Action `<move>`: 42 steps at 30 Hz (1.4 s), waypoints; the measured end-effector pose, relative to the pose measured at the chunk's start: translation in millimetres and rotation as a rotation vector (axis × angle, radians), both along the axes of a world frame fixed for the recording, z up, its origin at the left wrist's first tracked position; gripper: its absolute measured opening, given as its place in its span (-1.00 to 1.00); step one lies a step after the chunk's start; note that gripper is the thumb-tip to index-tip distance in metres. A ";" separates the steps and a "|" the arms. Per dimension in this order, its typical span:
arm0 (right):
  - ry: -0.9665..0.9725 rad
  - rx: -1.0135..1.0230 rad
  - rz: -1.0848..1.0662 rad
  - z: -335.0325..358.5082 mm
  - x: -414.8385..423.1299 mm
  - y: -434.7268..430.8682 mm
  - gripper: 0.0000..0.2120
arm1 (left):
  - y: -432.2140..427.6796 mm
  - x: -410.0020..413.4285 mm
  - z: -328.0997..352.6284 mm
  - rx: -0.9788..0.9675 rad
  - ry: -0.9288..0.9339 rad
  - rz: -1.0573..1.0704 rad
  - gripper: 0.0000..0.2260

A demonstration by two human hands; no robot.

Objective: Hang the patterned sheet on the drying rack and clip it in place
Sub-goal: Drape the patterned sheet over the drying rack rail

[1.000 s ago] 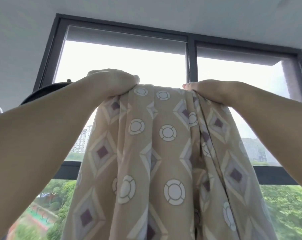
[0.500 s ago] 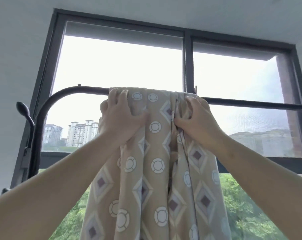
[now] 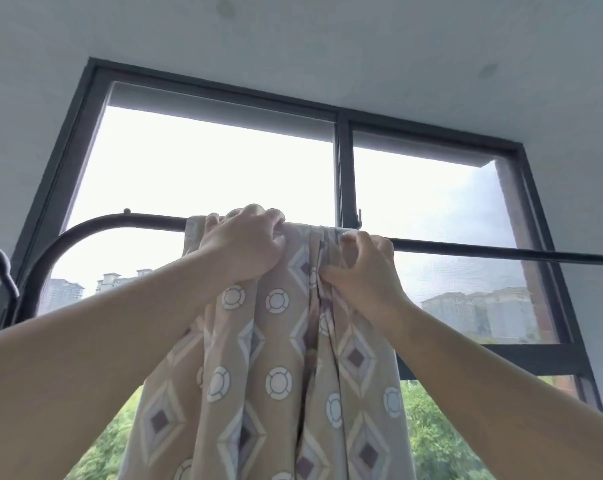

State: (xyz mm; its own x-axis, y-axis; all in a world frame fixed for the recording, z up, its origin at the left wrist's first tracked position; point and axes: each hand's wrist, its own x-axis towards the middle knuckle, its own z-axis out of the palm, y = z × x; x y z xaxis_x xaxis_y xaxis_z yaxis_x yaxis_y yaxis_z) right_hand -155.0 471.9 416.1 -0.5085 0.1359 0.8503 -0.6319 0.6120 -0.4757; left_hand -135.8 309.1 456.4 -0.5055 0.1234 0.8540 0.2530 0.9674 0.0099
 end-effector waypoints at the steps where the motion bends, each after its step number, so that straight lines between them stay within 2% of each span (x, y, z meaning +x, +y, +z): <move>1: -0.015 -0.051 0.006 2.2 -1.4 0.7 -0.46 | 0.0 -1.0 1.8 -0.013 -0.011 0.006 -0.63; 3: -0.039 -0.204 0.056 7.9 -2.0 3.5 -0.42 | -1.8 -1.8 0.8 -0.023 0.005 -0.001 -0.65; 5: -0.087 -0.241 0.044 13.3 -3.2 5.3 -0.48 | -3.6 -1.5 -0.8 -0.035 0.066 0.019 -0.67; 7: -0.100 -0.211 0.026 18.4 -5.7 3.6 -0.63 | -3.0 -0.1 5.3 -0.073 0.095 0.090 -0.66; 10: -0.055 -0.235 0.083 27.0 -10.1 -0.5 -0.86 | 7.3 -3.0 17.0 -0.115 0.032 0.123 -0.62; 13: -0.019 -0.303 0.148 29.5 -16.1 2.2 -0.80 | 18.5 -15.7 11.8 -0.129 0.048 0.058 -0.65; 16: -0.010 -0.294 0.198 29.7 -21.2 9.8 -0.79 | 27.1 -24.1 5.8 -0.125 0.168 0.122 -0.65; 18: 0.008 -0.271 0.241 33.3 -23.4 15.8 -0.82 | 34.9 -25.2 11.5 -0.109 0.176 0.172 -0.67; 22: 0.020 -0.189 0.297 46.5 -26.9 28.6 -0.86 | 56.4 -30.8 25.1 -0.058 0.143 0.086 -0.75; 25: -0.008 -0.050 0.294 58.4 -25.2 42.0 -0.81 | 71.4 -35.4 34.2 -0.022 0.109 0.051 -0.76; 29: -0.112 0.319 0.080 83.1 -8.8 77.8 -0.75 | 82.4 -39.5 43.5 0.080 0.084 0.047 -0.72; 32: 0.047 0.414 -0.051 97.5 -8.7 100.7 -0.76 | 85.1 -42.7 42.5 0.127 0.107 0.081 -0.75; 37: 0.020 0.495 0.175 82.5 -33.9 86.5 -0.76 | 83.9 -41.4 35.2 0.181 0.253 0.060 -0.80; 42: 0.079 0.540 0.229 80.1 -38.0 65.9 -0.77 | 71.0 -41.8 29.5 0.169 0.297 0.040 -0.78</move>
